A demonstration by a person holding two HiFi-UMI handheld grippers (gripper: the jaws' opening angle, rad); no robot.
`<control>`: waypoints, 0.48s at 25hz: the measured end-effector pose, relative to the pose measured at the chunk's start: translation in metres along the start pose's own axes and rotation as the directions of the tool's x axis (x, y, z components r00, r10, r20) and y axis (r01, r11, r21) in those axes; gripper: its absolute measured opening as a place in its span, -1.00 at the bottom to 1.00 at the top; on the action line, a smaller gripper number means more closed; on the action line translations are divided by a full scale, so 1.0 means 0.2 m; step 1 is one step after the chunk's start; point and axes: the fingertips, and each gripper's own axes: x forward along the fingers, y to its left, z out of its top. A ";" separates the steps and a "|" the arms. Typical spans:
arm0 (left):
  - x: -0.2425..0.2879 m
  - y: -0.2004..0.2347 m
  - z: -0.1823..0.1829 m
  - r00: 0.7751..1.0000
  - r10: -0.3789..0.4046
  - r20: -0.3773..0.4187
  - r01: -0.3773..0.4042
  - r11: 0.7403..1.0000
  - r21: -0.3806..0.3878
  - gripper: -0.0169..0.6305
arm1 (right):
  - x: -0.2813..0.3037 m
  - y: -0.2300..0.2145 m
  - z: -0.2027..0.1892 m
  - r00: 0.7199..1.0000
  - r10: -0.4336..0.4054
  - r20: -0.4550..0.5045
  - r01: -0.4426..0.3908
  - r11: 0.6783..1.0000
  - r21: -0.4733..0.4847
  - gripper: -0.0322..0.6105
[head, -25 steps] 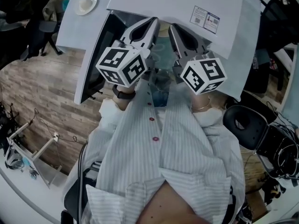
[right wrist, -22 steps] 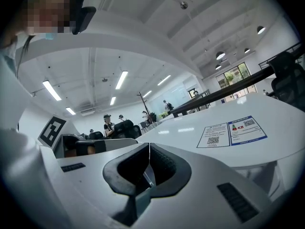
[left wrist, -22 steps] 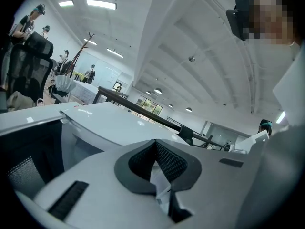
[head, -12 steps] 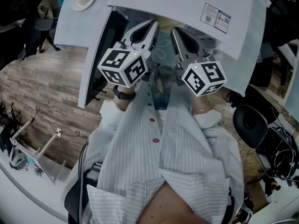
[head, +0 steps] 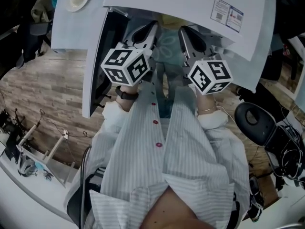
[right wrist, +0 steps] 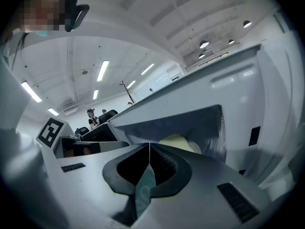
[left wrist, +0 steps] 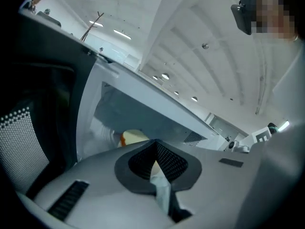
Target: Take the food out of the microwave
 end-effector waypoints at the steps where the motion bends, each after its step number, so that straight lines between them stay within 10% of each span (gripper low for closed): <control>1: 0.01 0.02 -0.02 1.000 0.001 -0.008 -0.001 1.000 -0.002 -0.92 | 0.01 -0.02 -0.02 1.000 -0.008 -0.005 0.008 1.000 0.003 -0.79; 12: 0.14 0.17 -0.17 0.996 0.016 -0.085 -0.019 0.999 -0.030 -0.92 | 0.10 -0.19 -0.20 0.993 -0.100 -0.067 0.104 0.993 0.058 -0.79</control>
